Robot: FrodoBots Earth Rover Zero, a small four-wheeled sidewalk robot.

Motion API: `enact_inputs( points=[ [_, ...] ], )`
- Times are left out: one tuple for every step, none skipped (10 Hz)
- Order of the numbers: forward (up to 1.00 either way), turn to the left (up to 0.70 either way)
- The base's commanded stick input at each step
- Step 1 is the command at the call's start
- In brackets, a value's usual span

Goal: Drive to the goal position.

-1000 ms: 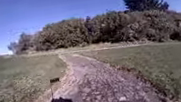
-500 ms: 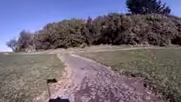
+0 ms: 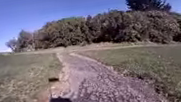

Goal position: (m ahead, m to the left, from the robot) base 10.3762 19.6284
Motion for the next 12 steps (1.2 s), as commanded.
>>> enact_inputs(
  points=[
    [0.70, 0.02],
    [0.70, 0.03],
    [0.70, 0.03],
    [0.70, 0.02],
    [0.70, 0.02],
    [0.70, 0.02],
    [0.70, 0.01],
    [0.70, 0.00],
    [0.70, 0.00],
    [0.70, 0.00],
    [0.70, 0.00],
    [0.70, 0.00]
  ],
)
